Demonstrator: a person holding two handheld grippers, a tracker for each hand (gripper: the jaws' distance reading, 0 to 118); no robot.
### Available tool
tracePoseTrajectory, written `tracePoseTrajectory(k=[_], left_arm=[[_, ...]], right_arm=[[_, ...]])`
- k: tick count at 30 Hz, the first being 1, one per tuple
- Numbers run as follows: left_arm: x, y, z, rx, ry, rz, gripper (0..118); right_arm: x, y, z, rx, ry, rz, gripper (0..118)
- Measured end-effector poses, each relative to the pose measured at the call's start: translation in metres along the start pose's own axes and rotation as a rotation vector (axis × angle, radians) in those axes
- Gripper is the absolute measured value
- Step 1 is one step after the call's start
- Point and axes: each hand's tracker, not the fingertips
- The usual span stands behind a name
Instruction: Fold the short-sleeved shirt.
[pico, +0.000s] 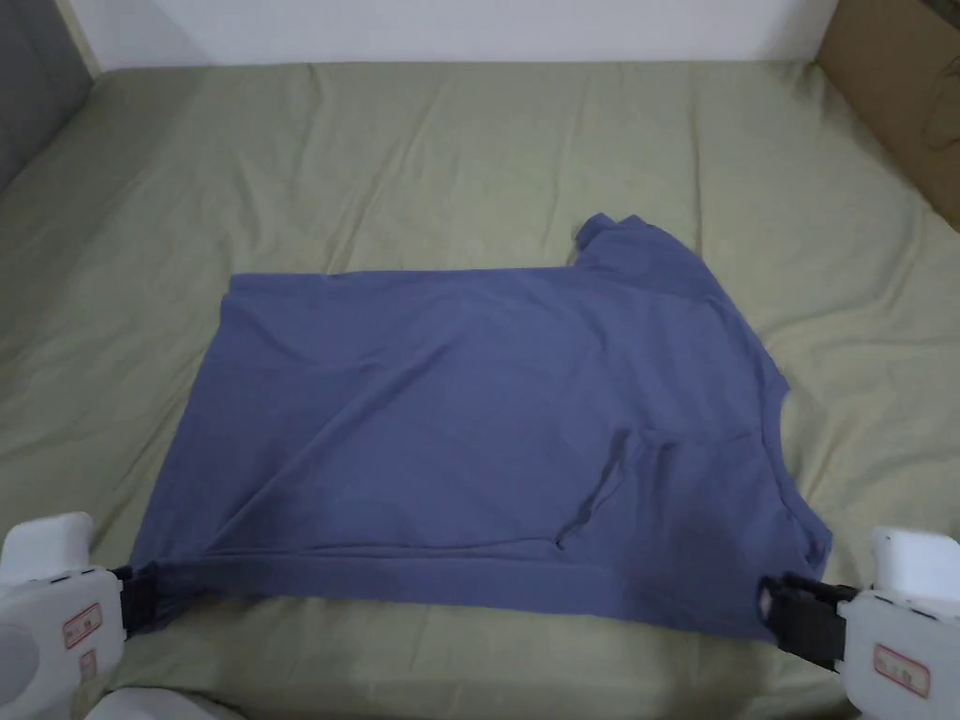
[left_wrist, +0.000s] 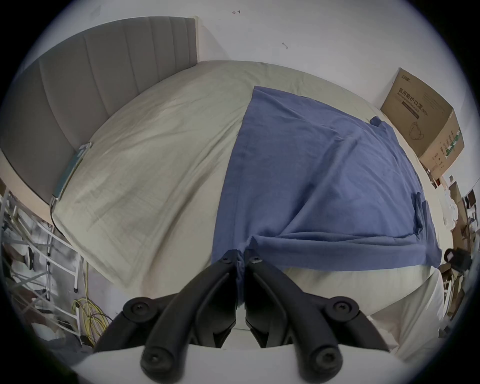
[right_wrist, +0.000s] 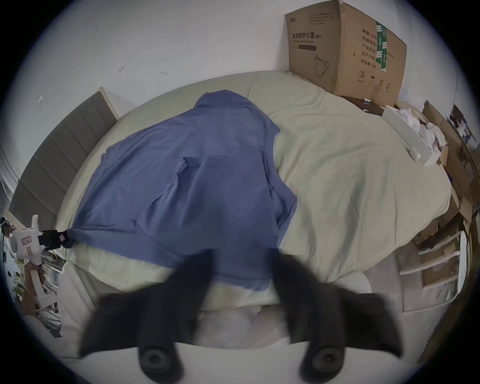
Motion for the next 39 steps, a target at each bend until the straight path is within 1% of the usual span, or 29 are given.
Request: tracePoseTrajectory(k=[1, 2, 3, 4, 5, 6, 7, 8, 9, 10, 11, 14, 16, 23, 24, 25, 26, 28, 29, 30, 32, 34, 35, 37, 38, 39], left_arm=[[0.001, 0.000, 0.001, 0.001, 0.002, -0.004, 4], [0.001, 0.001, 0.002, 0.001, 0.000, -0.006, 4], [0.002, 0.001, 0.002, 0.001, -0.001, -0.010, 4], [0.002, 0.000, 0.001, 0.001, 0.005, -0.017, 4], [0.003, -0.001, 0.001, 0.000, 0.011, -0.022, 4], [0.003, -0.001, 0.001, -0.003, 0.011, -0.022, 4], [0.004, -0.001, 0.001, -0.009, 0.010, -0.021, 4], [0.004, -0.002, 0.000, -0.013, 0.009, -0.021, 4], [0.004, -0.003, 0.000, -0.014, 0.008, -0.024, 4], [0.004, -0.003, 0.000, -0.015, 0.009, -0.029, 4], [0.004, -0.004, 0.000, -0.018, 0.010, -0.030, 4], [0.003, -0.003, 0.001, -0.019, 0.008, -0.024, 4], [0.003, 0.000, 0.003, -0.015, 0.010, -0.025, 4], [0.002, 0.015, 0.014, 0.005, 0.016, -0.032, 4], [0.002, 0.020, 0.015, 0.005, 0.013, -0.040, 4], [0.003, 0.025, 0.015, 0.010, 0.019, -0.052, 4], [0.003, 0.032, 0.013, 0.014, 0.026, -0.061, 4], [0.004, 0.050, 0.008, 0.016, 0.024, -0.077, 4], [0.006, 0.060, 0.004, 0.015, 0.023, -0.092, 4], [0.008, 0.069, -0.001, 0.019, 0.023, -0.103, 4], [0.013, 0.088, -0.016, 0.012, 0.021, -0.142, 4], [0.018, 0.102, -0.037, -0.015, 0.046, -0.179, 4], [0.020, 0.107, -0.049, -0.042, 0.047, -0.206, 5], [0.025, 0.111, -0.068, -0.058, 0.051, -0.231, 31], [0.026, 0.112, -0.074, -0.071, 0.063, -0.231, 39], [0.026, 0.112, -0.078, -0.091, 0.094, -0.230, 39]], right_arm=[[0.001, 0.004, -0.007, -0.022, -0.009, 0.007, 90], [0.003, 0.007, -0.013, -0.016, 0.003, 0.010, 90], [0.005, 0.010, -0.020, -0.031, 0.005, 0.008, 87], [0.005, 0.012, -0.026, -0.069, 0.006, 0.003, 65], [0.006, 0.012, -0.033, -0.086, 0.017, 0.012, 5], [0.004, 0.011, -0.035, -0.102, 0.010, 0.047, 0], [0.000, 0.008, -0.040, -0.113, -0.055, 0.103, 0], [0.000, 0.005, -0.039, -0.102, -0.087, 0.124, 0], [0.003, 0.003, -0.043, -0.129, -0.068, 0.144, 0], [0.005, -0.001, -0.050, -0.151, -0.042, 0.114, 0], [0.008, 0.000, -0.051, -0.167, -0.047, 0.079, 0], [0.010, 0.007, -0.037, -0.110, -0.015, 0.060, 0], [0.013, 0.011, -0.033, -0.104, -0.006, 0.047, 0], [0.024, 0.031, -0.019, -0.056, 0.042, -0.063, 0], [0.025, 0.038, -0.017, -0.052, 0.055, -0.058, 0], [0.024, 0.045, -0.015, -0.064, 0.078, -0.078, 0], [0.015, 0.054, -0.009, -0.043, 0.068, -0.074, 0], [0.008, 0.072, -0.010, -0.021, 0.060, -0.073, 0], [0.006, 0.082, -0.013, 0.008, 0.046, -0.060, 0], [0.013, 0.095, -0.019, 0.020, 0.047, -0.061, 0], [0.009, 0.113, -0.034, 0.025, 0.031, -0.048, 0], [0.011, 0.128, -0.055, -0.004, 0.024, -0.051, 0], [0.012, 0.133, -0.067, -0.027, 0.016, -0.058, 0], [0.010, 0.136, -0.087, -0.057, 0.000, -0.064, 0], [0.012, 0.135, -0.097, -0.062, -0.013, -0.056, 0], [0.012, 0.134, -0.102, -0.069, -0.033, -0.040, 0]])
